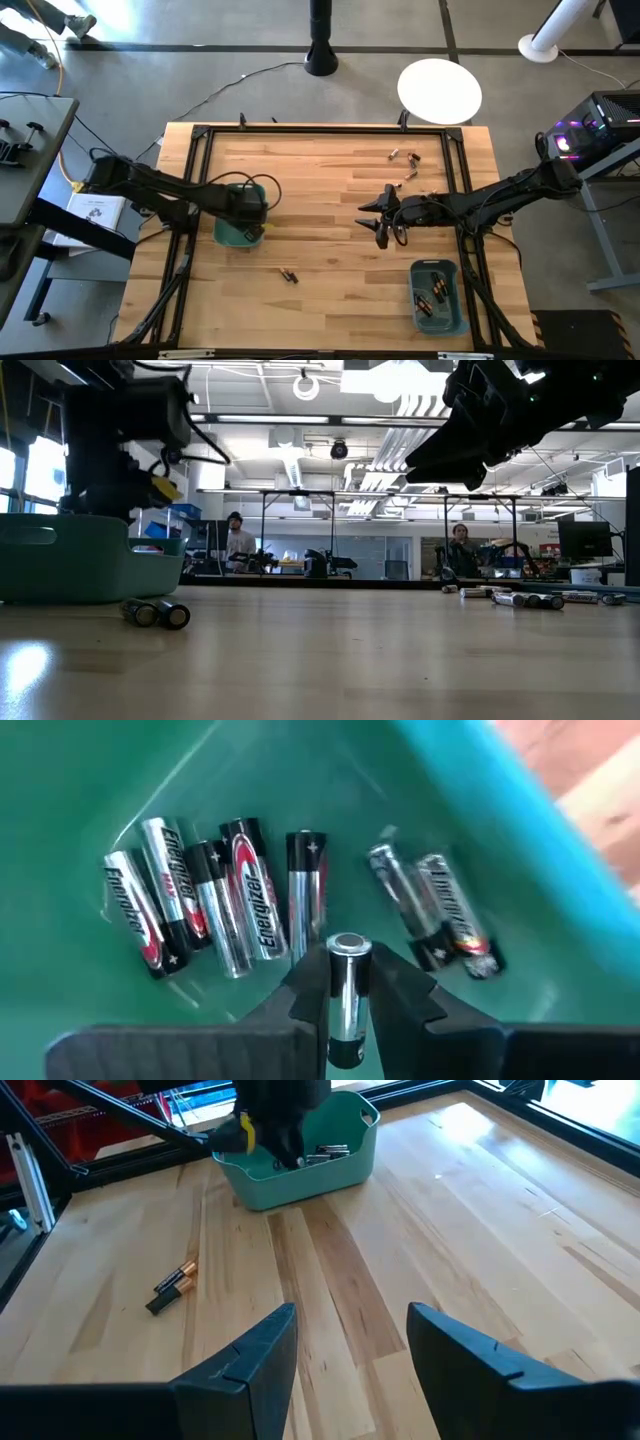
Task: Sort batteries
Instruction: Put the silver battery into the green bin
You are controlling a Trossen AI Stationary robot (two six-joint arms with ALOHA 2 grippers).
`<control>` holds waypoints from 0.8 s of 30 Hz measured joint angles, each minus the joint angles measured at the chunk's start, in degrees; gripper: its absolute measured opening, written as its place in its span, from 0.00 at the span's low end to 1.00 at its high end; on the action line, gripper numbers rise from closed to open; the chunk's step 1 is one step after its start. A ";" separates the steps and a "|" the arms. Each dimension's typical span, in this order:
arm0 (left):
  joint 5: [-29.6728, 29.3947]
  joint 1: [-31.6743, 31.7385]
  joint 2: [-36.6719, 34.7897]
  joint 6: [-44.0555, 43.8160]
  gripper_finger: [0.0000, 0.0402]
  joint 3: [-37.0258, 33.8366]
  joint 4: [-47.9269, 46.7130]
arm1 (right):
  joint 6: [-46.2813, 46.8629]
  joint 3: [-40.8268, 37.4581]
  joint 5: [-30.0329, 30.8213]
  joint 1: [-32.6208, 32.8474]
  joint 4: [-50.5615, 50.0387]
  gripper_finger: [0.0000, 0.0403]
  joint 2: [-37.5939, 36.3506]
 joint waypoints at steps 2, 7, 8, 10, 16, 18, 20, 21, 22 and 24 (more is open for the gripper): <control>0.03 0.29 1.61 0.08 0.12 0.02 0.87 | 0.00 0.00 0.00 0.00 -0.25 0.46 0.00; -0.02 0.54 3.46 1.17 0.19 0.00 1.63 | 1.04 0.00 -0.69 0.00 -3.17 0.46 -0.07; -0.08 0.54 3.46 1.39 0.21 0.00 1.75 | 1.73 0.00 -1.71 -0.02 -3.44 0.46 -0.15; -0.66 0.54 3.25 1.47 0.25 0.00 1.82 | 2.74 0.13 -3.88 0.00 -4.32 0.46 -0.83; -2.35 0.54 -1.22 2.99 0.36 0.02 1.64 | 8.46 5.96 -4.39 -0.10 -23.05 0.46 -3.66; -2.58 0.54 -3.96 2.98 0.39 0.42 1.38 | 12.50 9.64 -3.72 -0.15 -33.78 0.46 -3.87; -3.96 0.53 -6.94 3.00 0.39 1.27 1.38 | 16.89 13.76 -3.85 -0.36 -44.09 0.46 -3.74; -5.24 0.50 -8.36 3.33 0.39 1.91 1.45 | 19.40 15.66 -4.29 -0.49 -48.74 0.46 -3.59; -6.59 0.41 -9.70 4.09 0.39 2.59 1.68 | 21.70 17.34 -4.50 -0.70 -53.43 0.46 -3.52; -9.82 -0.08 -12.05 5.96 0.39 3.56 2.50 | 25.82 19.78 -4.83 -1.30 -61.50 0.46 -3.37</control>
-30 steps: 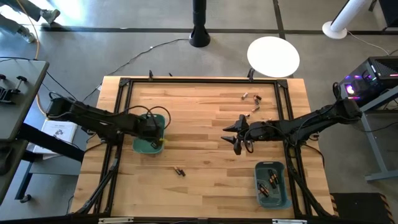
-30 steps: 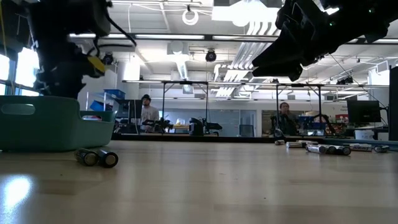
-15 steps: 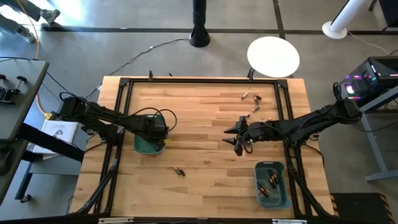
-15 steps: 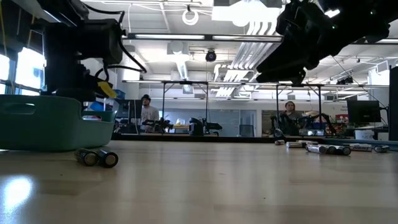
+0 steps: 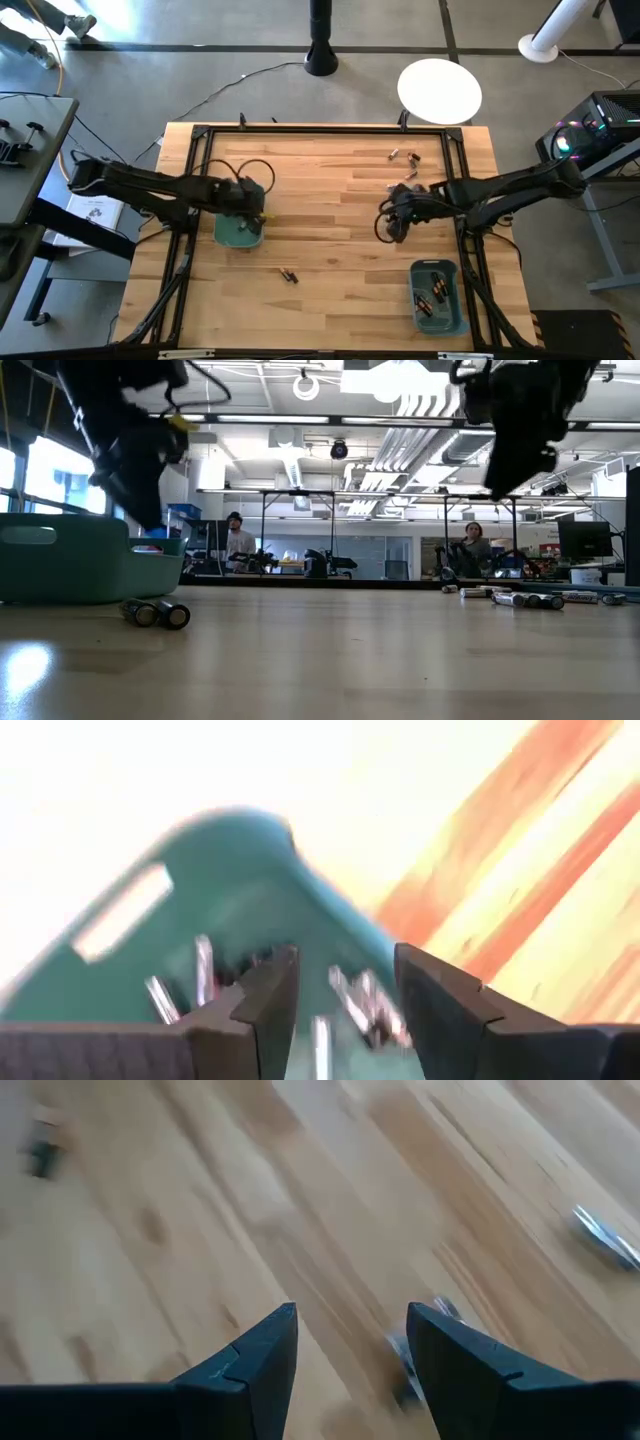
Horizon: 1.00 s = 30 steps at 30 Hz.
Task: Sort batteries
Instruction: Put the silver battery into the green bin
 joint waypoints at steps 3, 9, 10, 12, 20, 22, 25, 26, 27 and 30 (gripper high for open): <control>-6.04 -1.17 -2.84 4.58 0.38 0.36 5.16 | 5.32 1.32 -3.13 -1.38 -10.26 0.46 0.03; -15.22 -4.15 -4.19 16.16 0.36 -0.09 19.27 | 14.24 -3.84 -5.61 -4.78 -20.39 0.46 0.26; -15.90 -4.67 -3.85 18.03 0.36 -0.09 21.76 | 14.87 -5.11 -5.55 -5.56 -20.12 0.46 0.26; -16.00 -5.39 -2.97 21.84 0.36 -0.09 26.66 | 15.78 -7.66 -5.55 -7.02 -18.60 0.46 0.26; -14.87 -6.63 1.98 30.09 0.36 -0.13 37.03 | 16.56 -14.25 -3.53 -14.75 -12.56 0.46 0.92; -14.52 -6.52 3.57 30.07 0.36 -0.13 38.99 | 14.42 -15.57 -1.92 -16.97 -10.62 0.46 1.32; -14.19 -6.52 6.22 29.59 0.35 -0.13 41.43 | 12.07 -16.81 -1.02 -19.91 -7.08 0.46 2.28; -13.78 -6.52 7.25 29.59 0.35 -0.13 42.36 | 11.72 -16.95 -1.02 -20.74 -6.93 0.46 2.71; -12.84 -6.52 8.07 29.60 0.35 -0.13 43.29 | 11.67 -17.10 -0.99 -21.53 -6.78 0.46 3.18; -9.54 -6.55 10.68 29.56 0.35 -0.11 46.84 | 9.63 -17.24 -1.01 -23.51 -6.56 0.46 4.65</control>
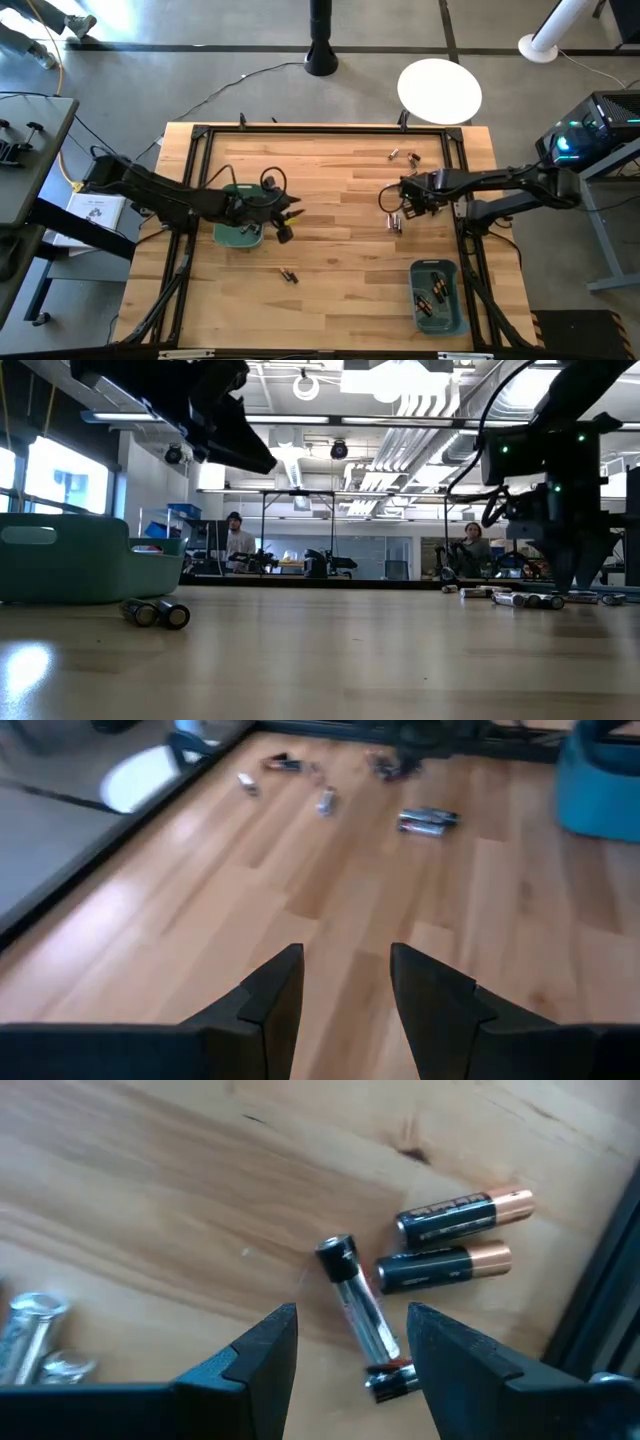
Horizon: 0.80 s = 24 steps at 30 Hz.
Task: Sort batteries
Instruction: Put the silver battery into the green bin
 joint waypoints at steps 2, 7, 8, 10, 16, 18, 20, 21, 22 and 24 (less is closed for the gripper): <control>1.22 0.00 1.63 -0.02 0.35 -0.02 2.42 | -1.68 0.00 -0.05 -1.03 0.65 0.46 1.41; 3.35 -0.02 5.66 -1.71 0.35 -0.02 12.63 | -5.65 0.09 -1.00 -2.25 6.23 0.46 6.03; 3.71 -0.14 6.45 -2.14 0.35 -0.02 14.60 | -6.62 0.17 -1.17 -2.23 6.84 0.45 6.96; 4.24 -0.47 8.29 -2.57 0.35 -0.02 18.90 | -7.15 0.43 -1.36 -2.25 7.70 0.44 8.59; 5.39 -1.64 11.08 -2.60 0.35 0.00 25.34 | -7.87 1.80 -1.96 -2.20 7.25 0.32 9.84; 5.52 -1.64 11.07 -2.62 0.35 0.00 25.68 | -8.98 1.73 -2.32 -2.19 7.66 0.28 9.35; 5.19 -1.64 11.06 -2.60 0.35 0.00 25.83 | -10.54 1.72 -3.47 -2.21 8.26 0.23 9.15; 4.25 -1.64 11.06 -2.61 0.35 0.00 26.15 | -11.29 1.70 -3.85 -2.23 8.55 0.20 9.14; 2.87 -1.64 11.06 -2.60 0.35 0.00 26.36 | -11.99 1.69 -3.95 -2.21 8.77 0.18 9.14; 0.06 -1.57 11.00 -2.60 0.35 0.02 25.46 | -14.01 1.66 -3.98 -2.23 9.04 0.12 9.14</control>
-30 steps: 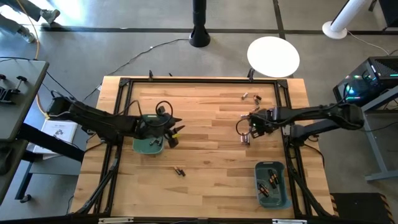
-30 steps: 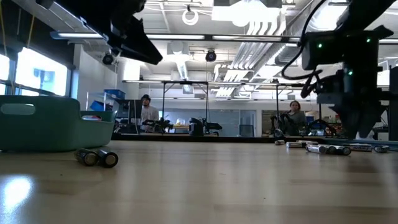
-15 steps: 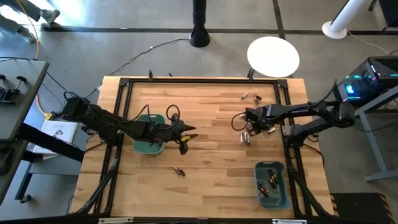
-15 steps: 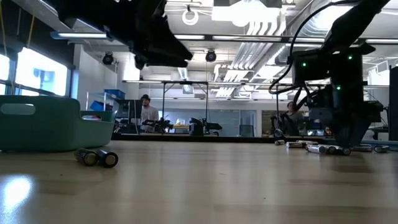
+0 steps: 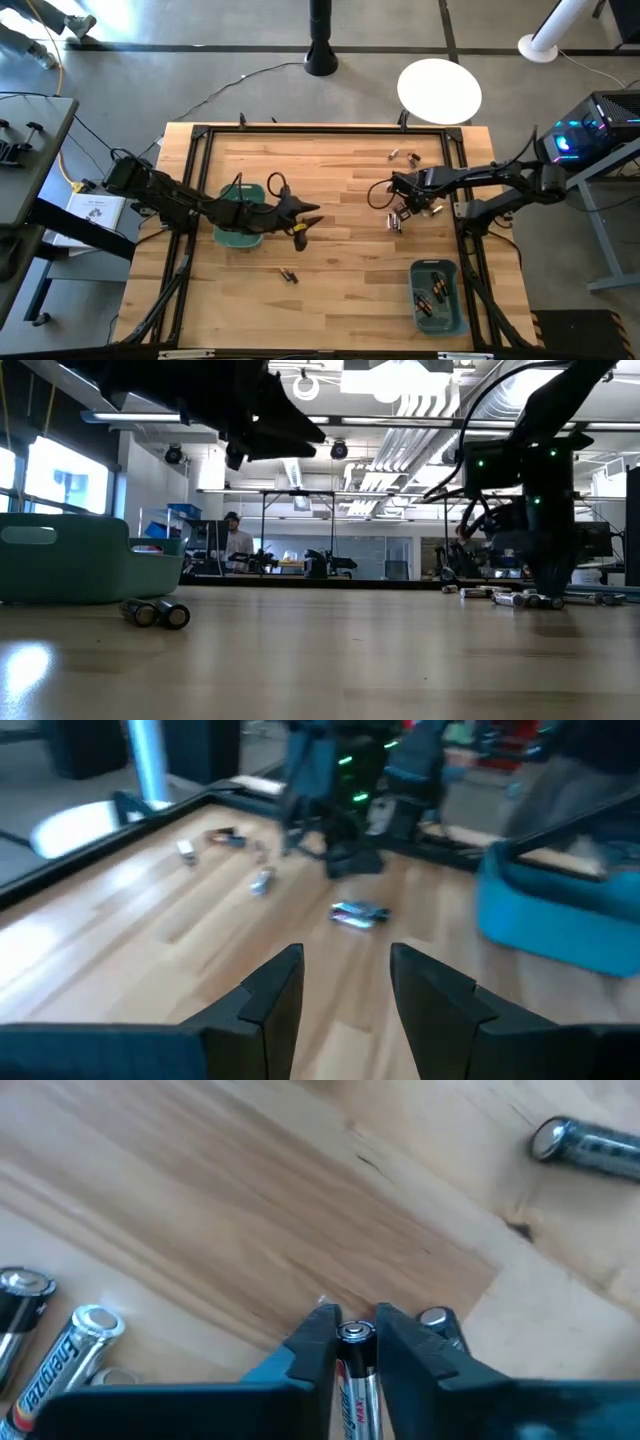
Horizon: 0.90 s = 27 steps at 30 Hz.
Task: Sort batteries
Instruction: Put the silver battery into the green bin
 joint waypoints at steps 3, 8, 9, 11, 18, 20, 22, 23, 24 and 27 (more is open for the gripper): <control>-2.09 0.08 0.09 0.02 0.35 -0.02 -1.29 | -3.31 -0.02 -0.12 0.02 0.25 0.05 -0.04; -2.42 0.09 0.03 2.34 0.35 0.00 -1.35 | -4.97 -0.02 0.46 0.07 1.62 0.04 -0.41; -2.39 0.09 0.02 2.88 0.35 0.00 -1.32 | -5.07 -0.04 0.90 0.11 1.98 0.04 -0.80; -2.13 0.09 0.02 4.34 0.35 0.00 -1.17 | -5.85 -0.23 2.22 0.79 3.81 0.04 -2.09; -1.13 2.65 2.48 6.80 0.36 0.00 0.83 | -6.30 -0.24 16.83 11.67 17.27 0.04 -10.47; 1.77 4.18 3.03 6.09 0.38 -0.04 2.19 | -11.87 -0.22 18.20 14.93 26.78 0.04 -11.65; 5.47 5.49 3.41 6.01 0.41 -0.04 5.78 | -19.41 -0.22 17.82 17.17 38.51 0.04 -11.74; 7.27 6.00 3.47 6.09 0.42 -0.03 7.95 | -23.24 -0.22 16.93 17.93 44.81 0.04 -11.60; 9.03 6.42 3.51 6.90 0.44 -0.02 9.98 | -26.88 -0.21 15.62 18.49 51.96 0.04 -11.18; 12.54 6.92 3.58 12.47 0.50 -0.01 17.07 | -36.47 -0.07 8.24 19.77 70.21 0.04 -9.28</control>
